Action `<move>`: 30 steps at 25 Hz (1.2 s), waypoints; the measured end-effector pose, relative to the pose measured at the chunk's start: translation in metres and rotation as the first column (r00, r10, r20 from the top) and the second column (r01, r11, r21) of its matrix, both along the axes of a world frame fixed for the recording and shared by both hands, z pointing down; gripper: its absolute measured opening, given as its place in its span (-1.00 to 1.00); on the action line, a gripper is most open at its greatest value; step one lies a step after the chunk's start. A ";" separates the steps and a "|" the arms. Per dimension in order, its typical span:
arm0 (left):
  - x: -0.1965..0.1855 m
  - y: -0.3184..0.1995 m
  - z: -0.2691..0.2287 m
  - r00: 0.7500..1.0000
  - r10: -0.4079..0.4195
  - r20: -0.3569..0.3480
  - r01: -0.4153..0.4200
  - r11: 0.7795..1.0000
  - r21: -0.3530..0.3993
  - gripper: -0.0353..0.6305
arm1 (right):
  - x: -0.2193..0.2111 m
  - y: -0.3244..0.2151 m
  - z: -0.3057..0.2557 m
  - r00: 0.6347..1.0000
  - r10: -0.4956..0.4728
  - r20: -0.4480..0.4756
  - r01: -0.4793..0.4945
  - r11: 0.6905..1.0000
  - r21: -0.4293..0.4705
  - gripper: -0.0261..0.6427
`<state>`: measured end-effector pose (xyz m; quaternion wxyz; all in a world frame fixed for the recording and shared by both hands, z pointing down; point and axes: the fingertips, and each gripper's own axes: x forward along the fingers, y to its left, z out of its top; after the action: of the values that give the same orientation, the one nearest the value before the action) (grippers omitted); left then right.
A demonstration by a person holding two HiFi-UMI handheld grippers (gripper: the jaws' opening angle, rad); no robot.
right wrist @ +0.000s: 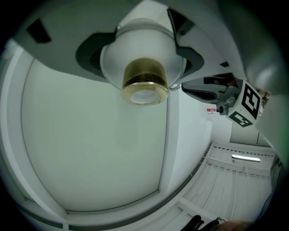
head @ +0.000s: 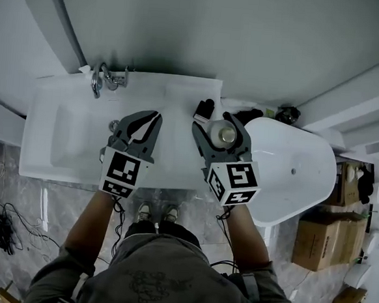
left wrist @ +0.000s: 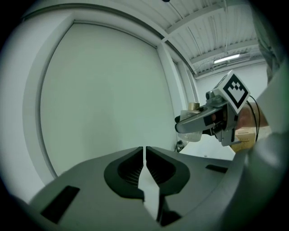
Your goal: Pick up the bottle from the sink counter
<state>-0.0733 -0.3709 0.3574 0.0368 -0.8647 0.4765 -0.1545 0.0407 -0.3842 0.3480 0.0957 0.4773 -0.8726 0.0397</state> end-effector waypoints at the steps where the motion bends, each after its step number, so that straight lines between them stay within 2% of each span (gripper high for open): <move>1: 0.000 0.003 -0.007 1.000 0.000 -0.001 0.000 1.000 0.010 -0.80 | 0.000 0.006 -0.010 1.000 -0.009 0.003 0.009 1.000 0.013 0.13; 5: -0.003 0.020 -0.030 1.000 0.000 -0.009 0.000 0.999 0.051 -0.80 | -0.001 0.030 -0.039 0.999 -0.039 0.007 0.039 0.998 0.052 0.13; 9: -0.007 0.048 -0.047 1.000 0.006 0.015 -0.008 0.993 0.118 -0.80 | -0.005 0.052 -0.048 0.998 -0.063 -0.011 0.063 0.995 0.072 0.13; 16: -0.018 0.077 -0.053 0.999 -0.013 -0.031 0.016 0.993 0.116 -0.80 | -0.016 0.083 -0.047 0.993 -0.116 0.003 0.115 0.993 0.040 0.13; 21: -0.030 0.095 -0.057 0.997 -0.061 -0.046 0.068 0.985 0.158 -0.80 | -0.033 0.110 -0.048 0.986 -0.169 0.000 0.169 0.985 0.045 0.13; 24: -0.031 0.107 -0.055 0.993 -0.073 -0.092 0.085 0.988 0.132 -0.80 | -0.041 0.127 -0.047 0.981 -0.192 0.015 0.191 0.981 0.039 0.13; 30: -0.030 0.119 -0.039 0.996 -0.066 -0.068 0.072 0.993 0.095 -0.80 | -0.047 0.146 -0.035 0.975 -0.221 -0.005 0.221 0.975 0.011 0.13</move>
<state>-0.1029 -0.2519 0.3184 0.0582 -0.8495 0.5140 -0.1043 -0.0063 -0.2380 0.3133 0.0982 0.3778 -0.9204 0.0228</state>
